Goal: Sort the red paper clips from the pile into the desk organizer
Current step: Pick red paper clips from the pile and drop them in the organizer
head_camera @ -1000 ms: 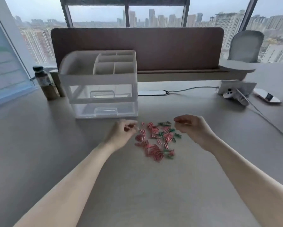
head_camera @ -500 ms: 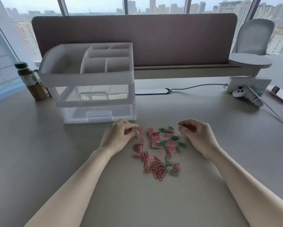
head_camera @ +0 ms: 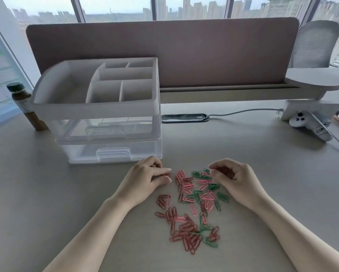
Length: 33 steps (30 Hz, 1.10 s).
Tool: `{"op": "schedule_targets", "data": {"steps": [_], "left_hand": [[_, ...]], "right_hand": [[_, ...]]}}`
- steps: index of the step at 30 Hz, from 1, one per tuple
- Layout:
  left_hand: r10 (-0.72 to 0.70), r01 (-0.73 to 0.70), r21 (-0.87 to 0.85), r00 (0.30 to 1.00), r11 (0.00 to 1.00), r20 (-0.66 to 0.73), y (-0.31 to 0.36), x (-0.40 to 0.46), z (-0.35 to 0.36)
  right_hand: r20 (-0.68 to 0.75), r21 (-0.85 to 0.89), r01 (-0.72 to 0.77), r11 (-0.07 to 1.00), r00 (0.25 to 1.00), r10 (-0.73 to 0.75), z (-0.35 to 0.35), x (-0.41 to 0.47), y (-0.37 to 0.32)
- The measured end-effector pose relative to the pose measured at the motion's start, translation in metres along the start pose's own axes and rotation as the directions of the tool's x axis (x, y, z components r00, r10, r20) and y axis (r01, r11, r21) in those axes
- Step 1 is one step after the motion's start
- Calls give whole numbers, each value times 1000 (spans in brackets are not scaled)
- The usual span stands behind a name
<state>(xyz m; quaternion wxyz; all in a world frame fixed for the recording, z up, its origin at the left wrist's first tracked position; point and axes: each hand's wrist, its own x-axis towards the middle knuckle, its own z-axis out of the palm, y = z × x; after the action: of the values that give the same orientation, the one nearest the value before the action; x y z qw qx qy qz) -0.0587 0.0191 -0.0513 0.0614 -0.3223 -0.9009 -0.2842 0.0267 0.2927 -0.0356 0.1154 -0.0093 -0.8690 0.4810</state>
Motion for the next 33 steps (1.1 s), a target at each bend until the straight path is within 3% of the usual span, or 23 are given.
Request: {"op": "schedule_targets", "data": {"steps": [3, 6, 11, 20, 27, 33], "left_hand": [[-9, 0, -105, 996, 994, -89, -1, -1, -4], [-4, -12, -106, 988, 994, -156, 0, -6, -5], [67, -66, 18, 998, 998, -21, 1, -7, -5], [104, -99, -41, 982, 994, 157, -9, 12, -28], [85, 13, -263, 929, 965, 360, -24, 26, -43], [256, -224, -130, 904, 966, 343, -31, 27, -41]], "right_hand": [[-8, 54, -7, 999, 1000, 7, -2, 1, 0], [-18, 89, -23, 996, 1000, 24, -3, 3, 1], [-24, 93, -19, 995, 999, 22, -1, 2, -1], [-30, 67, -40, 997, 999, 42, 2, 5, -3], [-45, 58, -70, 996, 996, 72, 2, 6, 1], [-36, 30, -68, 997, 997, 69, 4, 7, 1]]}}
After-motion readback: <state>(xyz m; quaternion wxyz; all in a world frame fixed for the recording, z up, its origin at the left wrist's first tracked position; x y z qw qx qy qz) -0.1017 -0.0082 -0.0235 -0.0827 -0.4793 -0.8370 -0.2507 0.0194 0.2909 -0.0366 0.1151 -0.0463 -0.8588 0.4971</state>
